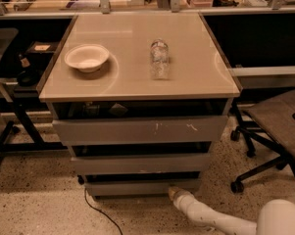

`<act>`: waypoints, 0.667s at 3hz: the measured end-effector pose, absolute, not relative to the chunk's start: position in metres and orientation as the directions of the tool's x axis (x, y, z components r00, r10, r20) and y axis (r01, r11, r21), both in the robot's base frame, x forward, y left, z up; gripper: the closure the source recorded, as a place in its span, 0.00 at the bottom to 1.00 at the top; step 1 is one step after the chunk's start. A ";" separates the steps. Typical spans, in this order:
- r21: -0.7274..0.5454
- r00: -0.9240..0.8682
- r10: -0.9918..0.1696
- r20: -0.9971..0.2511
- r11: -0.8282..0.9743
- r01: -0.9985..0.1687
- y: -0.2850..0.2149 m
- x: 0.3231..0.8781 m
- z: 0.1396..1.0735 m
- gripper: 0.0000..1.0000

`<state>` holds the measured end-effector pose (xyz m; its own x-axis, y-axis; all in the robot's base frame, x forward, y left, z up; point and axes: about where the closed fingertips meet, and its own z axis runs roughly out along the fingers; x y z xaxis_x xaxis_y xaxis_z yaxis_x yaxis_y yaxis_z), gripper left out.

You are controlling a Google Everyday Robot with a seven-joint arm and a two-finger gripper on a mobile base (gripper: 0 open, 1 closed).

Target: Close bottom drawer

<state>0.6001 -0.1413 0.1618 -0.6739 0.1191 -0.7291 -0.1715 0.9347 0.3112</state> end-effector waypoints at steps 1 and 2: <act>0.313 -0.689 0.116 -0.715 0.935 -0.167 -0.149 0.588 0.171 1.00; 0.305 -0.712 0.135 -0.689 0.945 -0.115 -0.178 0.564 0.187 1.00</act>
Offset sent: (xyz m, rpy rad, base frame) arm -0.1016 -0.0709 0.0523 -0.0208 0.1691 -0.0973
